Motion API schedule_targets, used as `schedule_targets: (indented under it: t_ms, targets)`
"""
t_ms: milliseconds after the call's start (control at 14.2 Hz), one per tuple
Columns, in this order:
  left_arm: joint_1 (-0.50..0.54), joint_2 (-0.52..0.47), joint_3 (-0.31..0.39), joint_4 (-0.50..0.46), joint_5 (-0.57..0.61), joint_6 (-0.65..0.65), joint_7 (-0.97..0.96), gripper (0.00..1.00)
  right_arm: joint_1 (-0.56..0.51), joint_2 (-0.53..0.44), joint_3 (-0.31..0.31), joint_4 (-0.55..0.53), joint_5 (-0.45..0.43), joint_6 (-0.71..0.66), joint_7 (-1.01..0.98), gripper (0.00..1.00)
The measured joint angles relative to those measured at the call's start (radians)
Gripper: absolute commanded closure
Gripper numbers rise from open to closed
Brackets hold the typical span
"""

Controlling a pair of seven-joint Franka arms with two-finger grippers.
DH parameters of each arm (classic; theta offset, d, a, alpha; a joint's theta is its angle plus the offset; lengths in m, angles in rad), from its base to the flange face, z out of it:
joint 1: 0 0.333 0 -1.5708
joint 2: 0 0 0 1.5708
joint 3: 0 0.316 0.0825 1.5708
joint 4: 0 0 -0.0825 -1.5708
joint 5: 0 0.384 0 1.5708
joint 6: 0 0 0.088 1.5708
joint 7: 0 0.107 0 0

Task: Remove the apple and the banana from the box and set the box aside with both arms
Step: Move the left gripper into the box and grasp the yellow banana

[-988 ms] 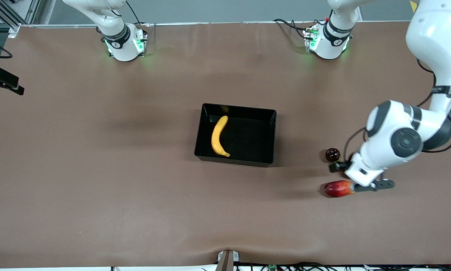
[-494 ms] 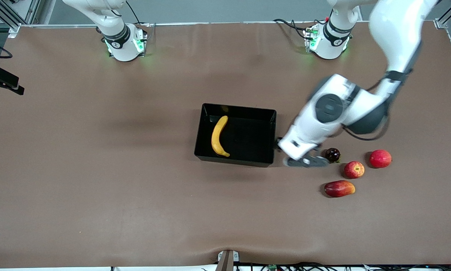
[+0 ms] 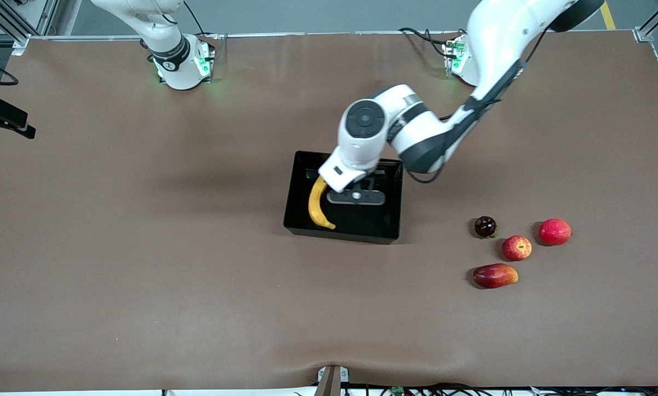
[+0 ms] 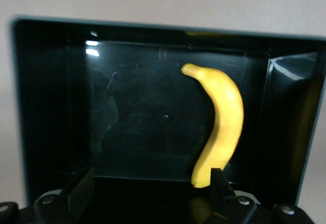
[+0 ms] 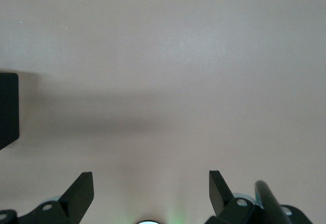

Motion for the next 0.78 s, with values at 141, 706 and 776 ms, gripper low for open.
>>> schedule_targets:
  t_ms: [141,706,776]
  targets:
    - [-0.094,0.022,0.091,0.016,0.000,0.057,-0.017,0.00,0.000,0.000,0.000,0.000,0.000,0.000,0.000,0.00]
    - [-0.272,0.164,0.259,0.102,0.000,0.234,-0.117,0.00,-0.006,0.001,0.000,0.000,0.000,-0.001,0.000,0.00]
    - [-0.280,0.175,0.266,0.103,0.000,0.254,-0.127,0.00,-0.006,0.001,0.000,0.000,0.000,-0.002,0.000,0.00]
